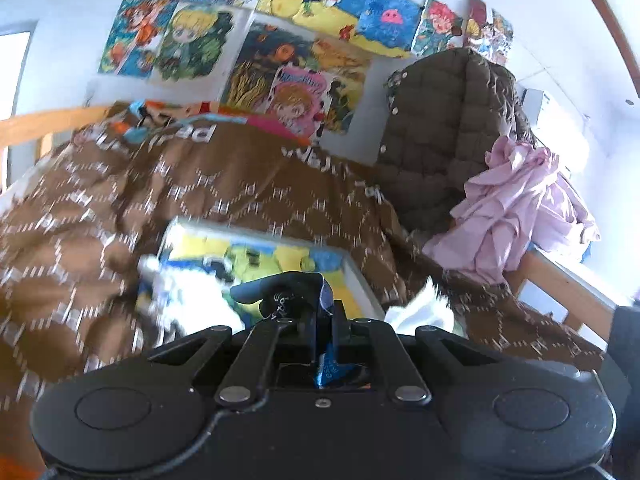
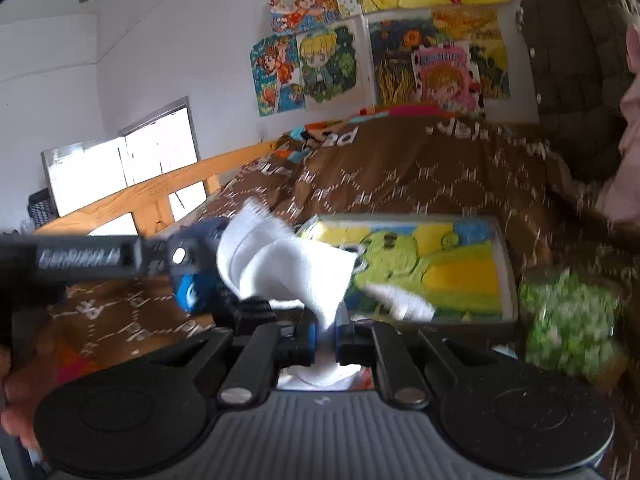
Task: Organize soft objects
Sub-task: 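Carry both socks into the drawing-lined tray and open both tools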
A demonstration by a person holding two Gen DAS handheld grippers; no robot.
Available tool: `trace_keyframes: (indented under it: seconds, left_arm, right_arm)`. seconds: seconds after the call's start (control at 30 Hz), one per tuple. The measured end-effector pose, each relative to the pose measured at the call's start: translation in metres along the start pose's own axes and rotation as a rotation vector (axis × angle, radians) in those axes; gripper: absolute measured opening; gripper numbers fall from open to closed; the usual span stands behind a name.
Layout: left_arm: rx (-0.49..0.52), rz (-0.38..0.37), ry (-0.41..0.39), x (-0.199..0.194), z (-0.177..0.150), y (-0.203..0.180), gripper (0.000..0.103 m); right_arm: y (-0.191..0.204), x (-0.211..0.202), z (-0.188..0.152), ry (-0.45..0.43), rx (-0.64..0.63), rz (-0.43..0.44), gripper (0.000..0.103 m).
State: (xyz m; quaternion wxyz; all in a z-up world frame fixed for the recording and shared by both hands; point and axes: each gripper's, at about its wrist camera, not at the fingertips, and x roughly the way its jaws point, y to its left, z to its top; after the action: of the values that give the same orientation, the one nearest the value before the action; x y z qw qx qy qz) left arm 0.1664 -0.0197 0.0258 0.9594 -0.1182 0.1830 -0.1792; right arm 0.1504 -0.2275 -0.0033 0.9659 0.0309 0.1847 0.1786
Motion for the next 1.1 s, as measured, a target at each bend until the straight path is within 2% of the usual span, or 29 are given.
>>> trace_keyframes:
  seconds: [0.2, 0.4, 0.6, 0.73, 0.9, 1.1]
  left_arm:
    - [0.015, -0.005, -0.050, 0.048, 0.021, 0.018, 0.007]
    - [0.023, 0.007, -0.063, 0.099, 0.027, 0.043, 0.007]
    - [-0.030, 0.016, -0.078, 0.147, 0.027, 0.072, 0.007]
    - [-0.038, 0.014, -0.077, 0.167, 0.023, 0.083, 0.007]
    - [-0.061, 0.022, -0.023, 0.185, 0.012, 0.097, 0.007]
    - [-0.066, 0.035, 0.045, 0.197, 0.002, 0.106, 0.008]
  right_arm:
    - [-0.016, 0.043, 0.014, -0.068, -0.009, -0.090, 0.009]
    - [-0.036, 0.098, 0.035, -0.073, 0.056, -0.118, 0.009]
    - [-0.060, 0.151, 0.046, 0.001, 0.180, -0.102, 0.009]
    - [-0.069, 0.173, 0.042, 0.038, 0.197, -0.110, 0.009]
    - [-0.075, 0.198, 0.035, 0.097, 0.222, -0.119, 0.009]
    - [-0.073, 0.208, 0.033, 0.153, 0.230, -0.130, 0.011]
